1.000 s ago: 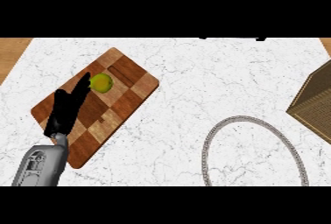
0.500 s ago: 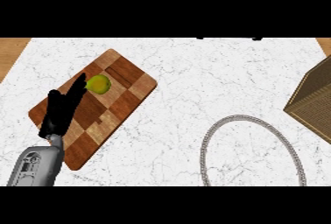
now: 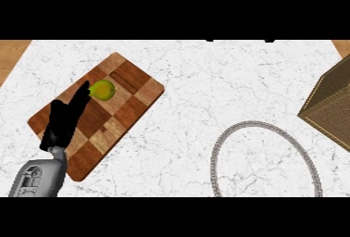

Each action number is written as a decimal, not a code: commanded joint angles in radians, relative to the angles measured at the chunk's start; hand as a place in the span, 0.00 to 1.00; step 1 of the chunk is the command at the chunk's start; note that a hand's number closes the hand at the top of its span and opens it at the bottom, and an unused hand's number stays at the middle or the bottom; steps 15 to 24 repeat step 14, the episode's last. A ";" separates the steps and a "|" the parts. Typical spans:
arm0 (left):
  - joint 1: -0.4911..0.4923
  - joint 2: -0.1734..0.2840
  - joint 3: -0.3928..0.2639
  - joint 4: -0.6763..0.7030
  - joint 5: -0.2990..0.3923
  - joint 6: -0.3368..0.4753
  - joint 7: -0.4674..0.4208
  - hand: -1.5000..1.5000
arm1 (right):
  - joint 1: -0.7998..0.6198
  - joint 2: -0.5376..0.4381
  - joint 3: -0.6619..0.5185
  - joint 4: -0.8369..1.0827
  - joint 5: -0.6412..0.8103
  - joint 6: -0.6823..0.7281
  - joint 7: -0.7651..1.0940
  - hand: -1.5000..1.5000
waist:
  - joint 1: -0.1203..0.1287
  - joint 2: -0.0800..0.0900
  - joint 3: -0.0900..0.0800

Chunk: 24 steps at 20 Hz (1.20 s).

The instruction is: Pick the bell pepper from the placemat and place it in the basket

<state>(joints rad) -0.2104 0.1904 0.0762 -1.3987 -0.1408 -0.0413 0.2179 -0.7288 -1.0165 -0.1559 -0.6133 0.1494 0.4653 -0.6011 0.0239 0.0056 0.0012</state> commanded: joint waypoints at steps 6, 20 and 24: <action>-0.056 -0.008 0.003 0.000 0.015 -0.008 0.050 0.50 | -0.134 -0.133 -0.134 0.305 -0.052 0.067 0.095 0.00 | 0.021 0.010 0.002; -0.031 -0.014 -0.001 0.021 0.003 -0.002 -0.012 0.50 | -0.055 -0.224 -0.175 0.428 -0.058 0.117 -0.008 0.00 | 0.030 0.023 0.009; -0.031 -0.014 -0.001 0.021 0.003 -0.002 -0.012 0.50 | -0.055 -0.224 -0.175 0.428 -0.058 0.117 -0.008 0.00 | 0.030 0.023 0.009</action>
